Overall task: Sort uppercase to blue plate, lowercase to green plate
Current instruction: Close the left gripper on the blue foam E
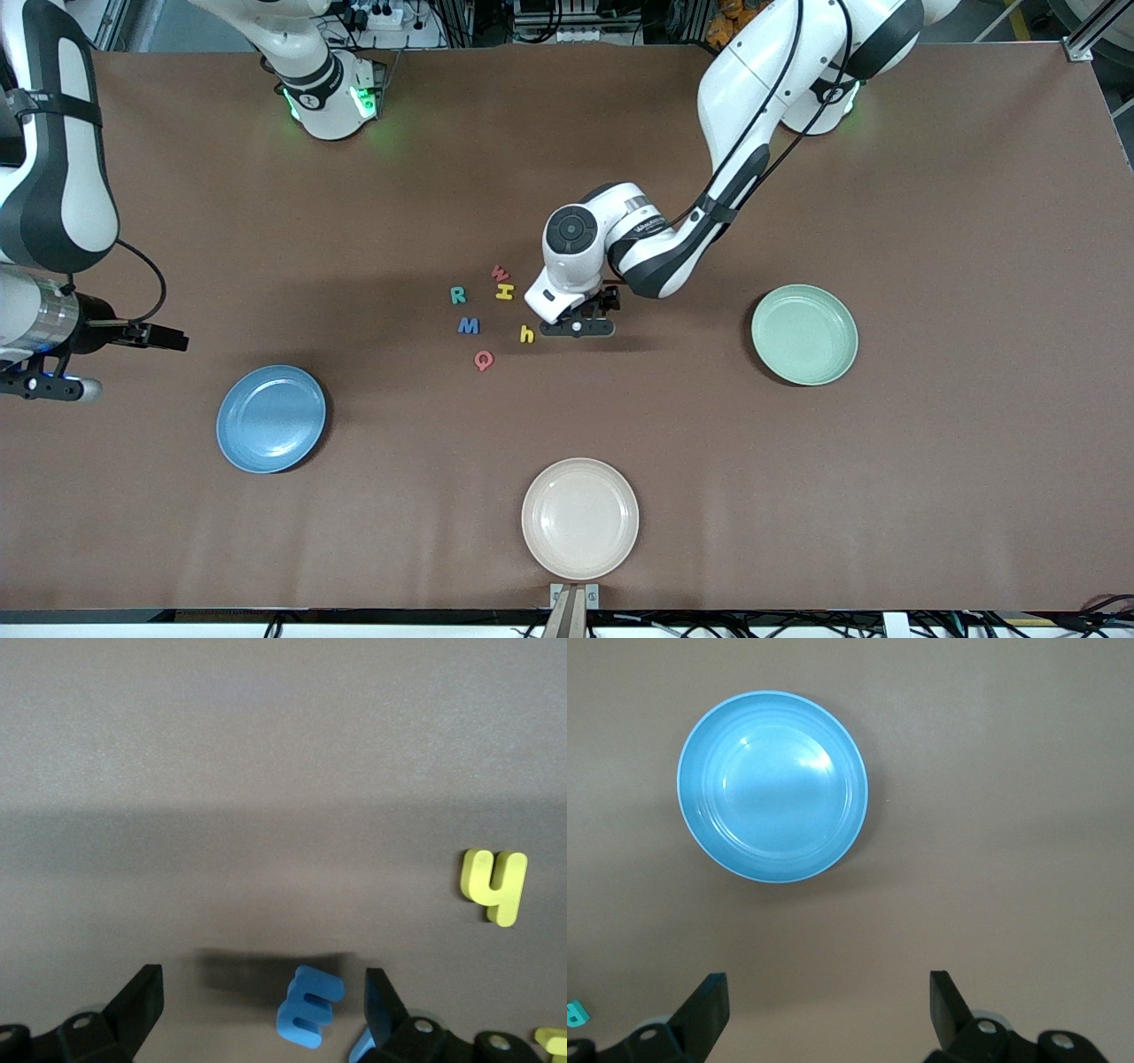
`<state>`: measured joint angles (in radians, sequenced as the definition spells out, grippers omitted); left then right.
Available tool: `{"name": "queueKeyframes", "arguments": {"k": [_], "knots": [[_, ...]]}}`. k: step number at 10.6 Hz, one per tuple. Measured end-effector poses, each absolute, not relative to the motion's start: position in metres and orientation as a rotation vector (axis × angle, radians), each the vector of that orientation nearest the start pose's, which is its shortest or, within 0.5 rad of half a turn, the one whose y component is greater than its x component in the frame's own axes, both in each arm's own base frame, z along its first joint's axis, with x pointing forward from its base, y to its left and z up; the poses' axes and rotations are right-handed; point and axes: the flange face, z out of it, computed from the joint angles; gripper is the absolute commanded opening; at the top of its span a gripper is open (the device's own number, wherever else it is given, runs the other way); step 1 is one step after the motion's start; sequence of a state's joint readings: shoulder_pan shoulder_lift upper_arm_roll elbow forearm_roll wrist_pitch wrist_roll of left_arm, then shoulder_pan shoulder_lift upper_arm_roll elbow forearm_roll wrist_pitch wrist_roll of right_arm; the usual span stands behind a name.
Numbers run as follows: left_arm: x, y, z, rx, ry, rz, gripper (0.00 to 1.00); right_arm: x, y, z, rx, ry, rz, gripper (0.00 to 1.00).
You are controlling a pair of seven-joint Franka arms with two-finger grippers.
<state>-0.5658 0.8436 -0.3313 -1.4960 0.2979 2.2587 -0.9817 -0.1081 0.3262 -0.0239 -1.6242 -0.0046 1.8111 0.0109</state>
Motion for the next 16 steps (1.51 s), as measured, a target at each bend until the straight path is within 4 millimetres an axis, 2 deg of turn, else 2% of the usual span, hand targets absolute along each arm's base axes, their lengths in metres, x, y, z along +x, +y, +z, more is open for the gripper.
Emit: {"name": "queueKeyframes", "arguments": {"k": [5, 7, 8, 10, 16], "knots": [[0.474, -0.531, 0.181, -3.143, 0.012, 0.045, 0.91, 0.631, -0.084, 0.416, -3.127, 0.229, 0.239, 1.00], [0.474, -0.533, 0.176, -3.147, 0.005, 0.048, 0.81, 0.631, -0.084, 0.416, -3.127, 0.230, 0.240, 1.00], [0.474, -0.533, 0.173, -3.145, 0.005, 0.053, 0.81, 0.631, -0.084, 0.416, -3.127, 0.231, 0.240, 1.00], [0.476, -0.532, 0.172, -3.145, -0.001, 0.052, 0.75, 0.631, -0.085, 0.416, -3.127, 0.233, 0.240, 1.00], [0.475, -0.534, 0.174, -3.150, 0.002, 0.050, 0.70, 0.630, -0.086, 0.415, -3.126, 0.236, 0.243, 1.00]]}}
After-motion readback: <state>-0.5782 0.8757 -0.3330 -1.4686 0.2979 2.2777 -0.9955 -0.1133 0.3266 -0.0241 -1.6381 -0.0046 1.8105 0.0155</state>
